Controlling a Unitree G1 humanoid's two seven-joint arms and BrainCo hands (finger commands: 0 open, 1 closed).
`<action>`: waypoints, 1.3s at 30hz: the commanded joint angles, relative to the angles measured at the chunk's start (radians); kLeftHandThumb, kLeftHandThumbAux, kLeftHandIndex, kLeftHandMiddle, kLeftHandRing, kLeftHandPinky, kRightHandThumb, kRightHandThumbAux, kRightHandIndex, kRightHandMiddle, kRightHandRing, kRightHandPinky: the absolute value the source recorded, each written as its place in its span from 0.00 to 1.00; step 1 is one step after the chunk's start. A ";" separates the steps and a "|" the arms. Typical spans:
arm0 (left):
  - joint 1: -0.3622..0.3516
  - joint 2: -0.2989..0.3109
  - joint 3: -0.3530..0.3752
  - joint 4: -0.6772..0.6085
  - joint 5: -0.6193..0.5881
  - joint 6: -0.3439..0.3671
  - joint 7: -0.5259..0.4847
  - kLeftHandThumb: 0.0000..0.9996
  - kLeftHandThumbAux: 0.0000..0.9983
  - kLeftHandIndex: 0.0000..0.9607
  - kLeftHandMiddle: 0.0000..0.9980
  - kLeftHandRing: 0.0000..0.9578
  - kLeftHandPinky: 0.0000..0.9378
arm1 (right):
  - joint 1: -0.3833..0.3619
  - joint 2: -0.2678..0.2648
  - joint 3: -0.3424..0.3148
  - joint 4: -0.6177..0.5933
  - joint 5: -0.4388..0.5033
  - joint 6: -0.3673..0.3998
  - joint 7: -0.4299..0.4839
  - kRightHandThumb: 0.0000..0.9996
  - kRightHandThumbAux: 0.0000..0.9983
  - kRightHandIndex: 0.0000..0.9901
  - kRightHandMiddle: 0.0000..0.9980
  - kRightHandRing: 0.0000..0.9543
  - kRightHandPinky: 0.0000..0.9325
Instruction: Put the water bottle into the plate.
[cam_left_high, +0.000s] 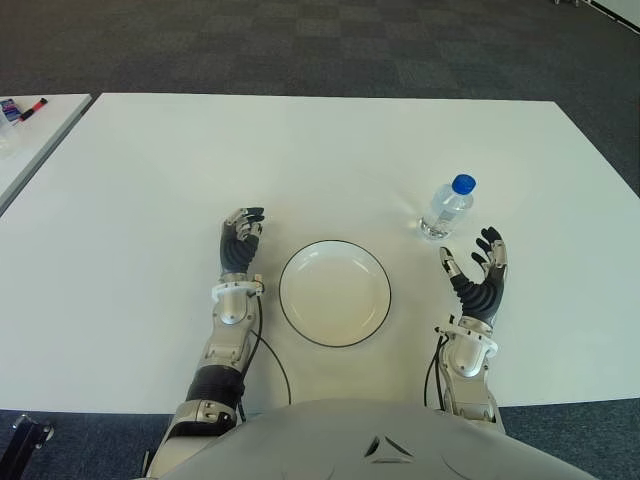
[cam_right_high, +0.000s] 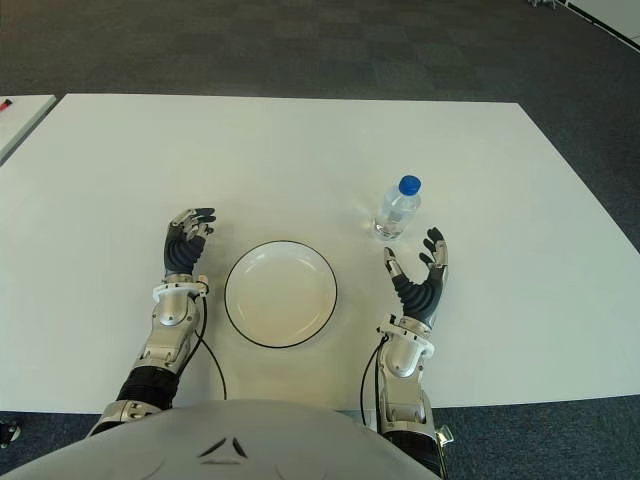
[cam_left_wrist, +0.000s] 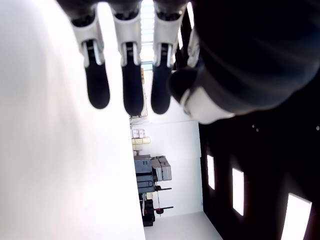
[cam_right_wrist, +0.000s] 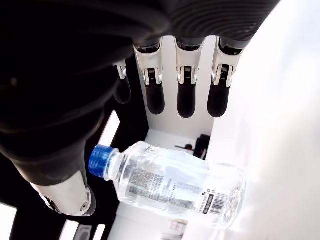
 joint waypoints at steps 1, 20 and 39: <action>-0.005 0.005 0.002 0.017 -0.001 -0.001 -0.012 0.72 0.71 0.43 0.34 0.37 0.41 | -0.010 -0.001 -0.004 0.018 -0.003 0.009 -0.006 0.63 0.73 0.11 0.16 0.17 0.25; -0.006 0.007 -0.001 0.018 0.003 -0.009 -0.009 0.72 0.71 0.43 0.34 0.37 0.41 | -0.078 -0.035 -0.005 0.127 -0.039 0.116 -0.029 0.42 0.65 0.06 0.09 0.11 0.16; -0.002 0.005 -0.001 0.012 0.005 0.000 -0.006 0.72 0.71 0.43 0.33 0.35 0.40 | -0.117 -0.060 0.071 0.129 -0.247 0.385 -0.154 0.35 0.52 0.00 0.04 0.07 0.13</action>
